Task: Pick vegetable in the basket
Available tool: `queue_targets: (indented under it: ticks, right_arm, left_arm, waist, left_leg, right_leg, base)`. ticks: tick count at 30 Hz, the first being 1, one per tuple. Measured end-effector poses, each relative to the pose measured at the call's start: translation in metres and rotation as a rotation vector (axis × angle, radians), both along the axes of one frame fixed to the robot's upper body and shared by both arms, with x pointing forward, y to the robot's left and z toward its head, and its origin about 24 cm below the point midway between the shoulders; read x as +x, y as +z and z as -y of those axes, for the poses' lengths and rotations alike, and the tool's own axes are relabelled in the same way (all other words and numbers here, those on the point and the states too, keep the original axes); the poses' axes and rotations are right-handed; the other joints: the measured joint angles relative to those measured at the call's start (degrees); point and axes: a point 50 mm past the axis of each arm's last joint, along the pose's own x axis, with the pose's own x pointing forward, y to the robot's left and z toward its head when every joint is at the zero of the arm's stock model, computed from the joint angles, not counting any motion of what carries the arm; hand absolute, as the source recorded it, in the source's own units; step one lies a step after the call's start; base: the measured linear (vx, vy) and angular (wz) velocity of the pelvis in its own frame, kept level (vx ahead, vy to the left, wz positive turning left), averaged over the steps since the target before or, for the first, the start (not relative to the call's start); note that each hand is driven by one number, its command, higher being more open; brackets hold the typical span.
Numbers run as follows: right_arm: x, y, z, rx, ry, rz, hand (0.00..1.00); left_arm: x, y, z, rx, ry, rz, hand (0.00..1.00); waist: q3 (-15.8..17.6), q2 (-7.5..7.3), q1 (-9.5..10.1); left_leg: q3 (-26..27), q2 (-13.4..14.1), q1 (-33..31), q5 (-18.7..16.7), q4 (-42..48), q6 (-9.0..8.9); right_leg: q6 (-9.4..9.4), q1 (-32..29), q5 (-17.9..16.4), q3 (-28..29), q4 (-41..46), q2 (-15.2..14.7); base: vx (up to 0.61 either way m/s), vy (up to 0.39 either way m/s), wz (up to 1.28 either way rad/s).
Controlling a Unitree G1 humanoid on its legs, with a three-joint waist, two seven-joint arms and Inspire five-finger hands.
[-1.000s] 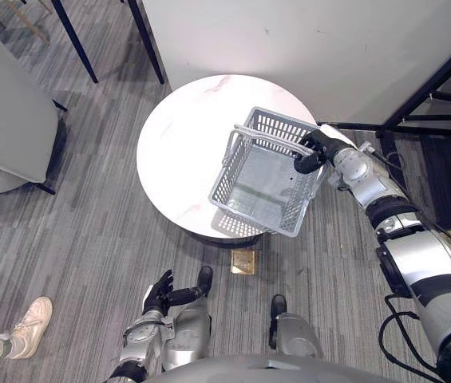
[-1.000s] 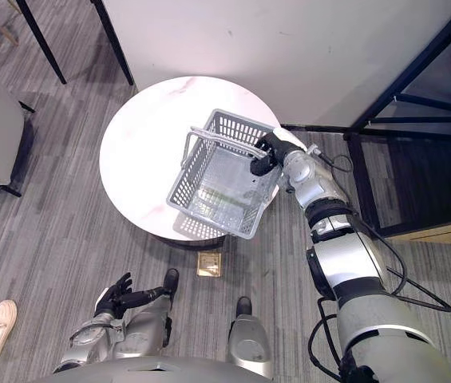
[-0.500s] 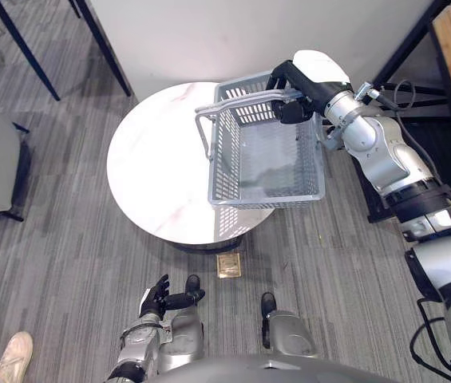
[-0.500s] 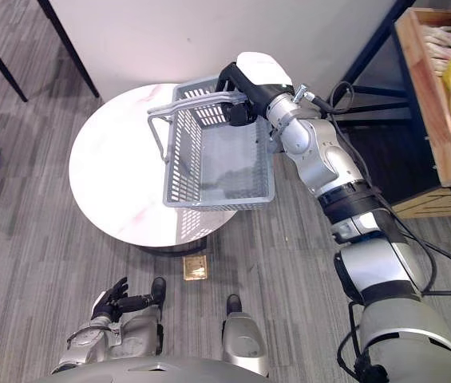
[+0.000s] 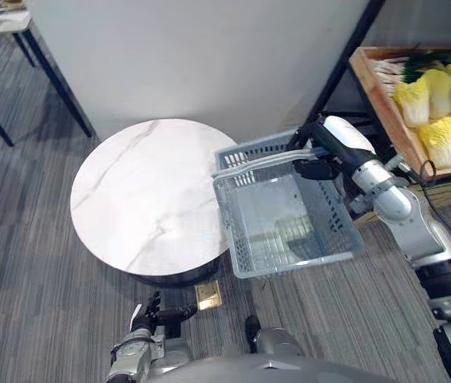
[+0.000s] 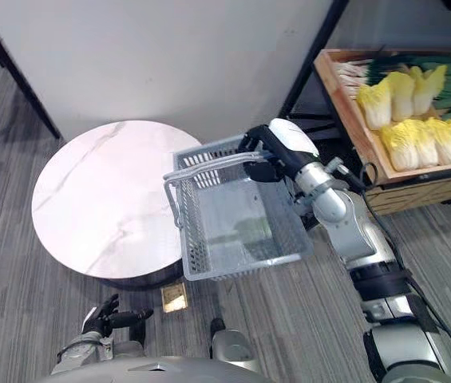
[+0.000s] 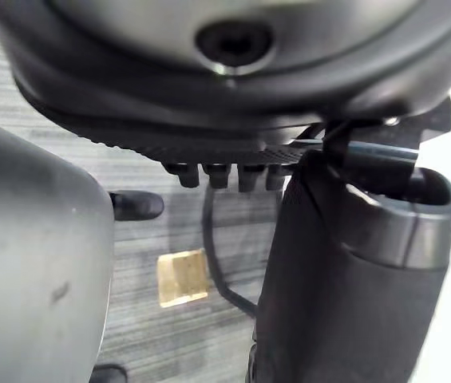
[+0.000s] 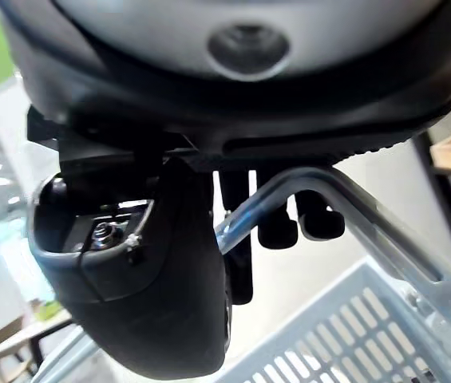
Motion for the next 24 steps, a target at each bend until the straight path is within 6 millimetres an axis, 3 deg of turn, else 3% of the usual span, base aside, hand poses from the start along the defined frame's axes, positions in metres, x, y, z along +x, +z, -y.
queue_targets:
  ticks: [6, 9, 19, 24]
  right_arm:
    - [-0.032, -0.038, 0.038, 0.054, -0.165, -0.112, 0.0]
    - [-0.06, -0.076, 0.049, 0.136, -0.269, -0.221, 0.0]
    - [-0.142, -0.154, 0.06, 0.425, -0.642, -0.414, 0.0]
    - [-0.18, -0.177, 0.066, 0.536, -0.882, -0.443, 0.0]
  left_arm:
    - [-0.014, -0.005, 0.001, -0.006, 0.007, -0.044, 1.0]
    - [-0.02, -0.006, 0.0, -0.007, 0.017, -0.059, 1.0]
    - [-0.032, -0.011, 0.004, -0.011, -0.008, -0.117, 1.0]
    - [-0.035, -0.013, 0.009, -0.021, -0.009, -0.131, 1.0]
  waist:
    - [-2.56, 0.45, -1.97]
    - [-3.03, 0.44, -3.2]
    - [-4.48, 2.12, -6.08]
    - [-4.95, 2.85, -6.29]
  left_leg:
    - [1.81, -0.14, 1.53, -0.51, 0.03, 0.08]
    - [3.12, -0.23, 2.38, -0.75, 0.04, 0.2]
    - [5.14, -0.59, 4.21, -1.84, 0.02, -0.08]
    - [5.09, -0.86, 4.67, -2.14, 0.0, 0.36]
  right_leg:
    - [0.04, 0.86, 0.01, 1.57, -0.16, 0.04]
    - [0.11, 0.94, 0.03, 2.91, -0.11, 0.08]
    - [0.52, 1.4, -0.12, 4.81, -0.06, -0.05]
    - [0.36, 1.98, -0.38, 4.75, -0.04, -0.31]
  base:
    - [0.01, 0.005, -0.15]
    - [0.0, 0.004, -0.2]
    - [-0.01, 0.005, -0.1]
    - [0.0, 0.0, 0.0]
